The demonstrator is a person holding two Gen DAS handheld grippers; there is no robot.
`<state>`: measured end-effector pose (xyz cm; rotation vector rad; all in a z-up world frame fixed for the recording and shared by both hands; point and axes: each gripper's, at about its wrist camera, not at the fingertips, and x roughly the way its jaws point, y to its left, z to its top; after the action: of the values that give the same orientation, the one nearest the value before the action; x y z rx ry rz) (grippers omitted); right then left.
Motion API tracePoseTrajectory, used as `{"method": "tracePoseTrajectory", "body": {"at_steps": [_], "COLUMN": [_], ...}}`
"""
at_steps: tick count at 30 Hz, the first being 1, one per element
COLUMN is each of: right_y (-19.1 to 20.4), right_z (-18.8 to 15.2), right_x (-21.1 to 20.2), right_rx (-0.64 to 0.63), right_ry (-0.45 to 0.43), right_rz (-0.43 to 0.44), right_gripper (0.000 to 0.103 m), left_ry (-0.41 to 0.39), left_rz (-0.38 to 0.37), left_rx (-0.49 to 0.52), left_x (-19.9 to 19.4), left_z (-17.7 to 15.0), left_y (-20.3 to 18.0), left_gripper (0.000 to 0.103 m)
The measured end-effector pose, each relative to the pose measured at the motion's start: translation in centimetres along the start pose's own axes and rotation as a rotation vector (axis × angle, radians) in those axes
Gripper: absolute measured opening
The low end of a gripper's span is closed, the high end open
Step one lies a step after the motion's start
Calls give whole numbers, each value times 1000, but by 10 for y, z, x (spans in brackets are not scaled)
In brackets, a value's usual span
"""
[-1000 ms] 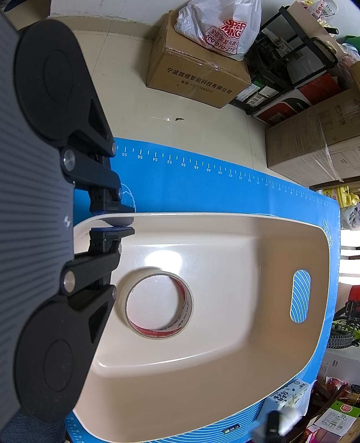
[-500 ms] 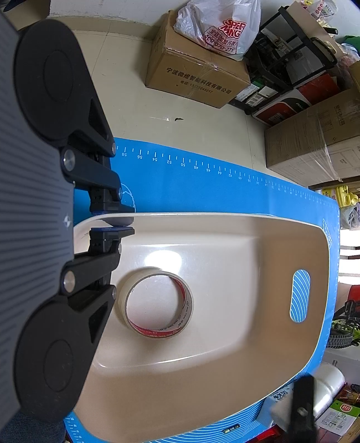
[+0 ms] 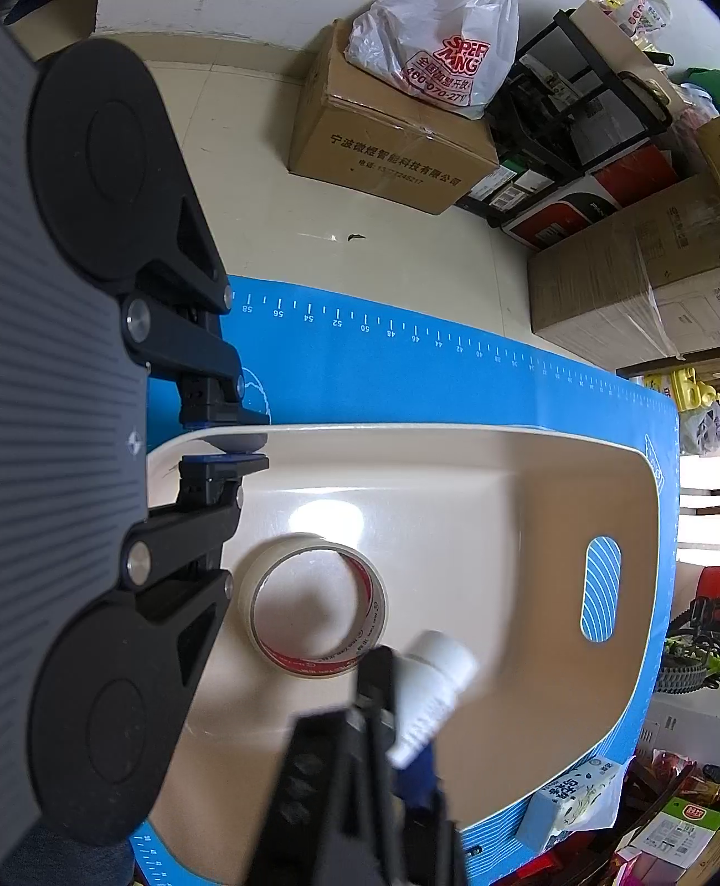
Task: Organize rigid objects
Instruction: 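Lift the pill bottle into the bin and release it inside the tape roll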
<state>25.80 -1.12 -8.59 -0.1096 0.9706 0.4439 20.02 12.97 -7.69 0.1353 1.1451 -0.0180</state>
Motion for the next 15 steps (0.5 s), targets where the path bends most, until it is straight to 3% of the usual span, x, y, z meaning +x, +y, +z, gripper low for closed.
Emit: {"method": "tracePoseTrajectory", "body": {"at_steps": [3,13,15], "right_y": [7,14,15], "right_z": [-3,-11,-12], "right_x": [12,24,28], "right_rx": [-5,-6,3], "right_ry": [67,153,161], "right_rz": [-4,-8,-11], "right_gripper": [43,43,48], "left_ry": [0,0,0], "left_rz": [0,0,0], "left_rx": [0,-1,-1], "left_x": [0,0,0], "left_z": [0,0,0], "left_y": [0,0,0], "left_gripper": [9,9,9]}}
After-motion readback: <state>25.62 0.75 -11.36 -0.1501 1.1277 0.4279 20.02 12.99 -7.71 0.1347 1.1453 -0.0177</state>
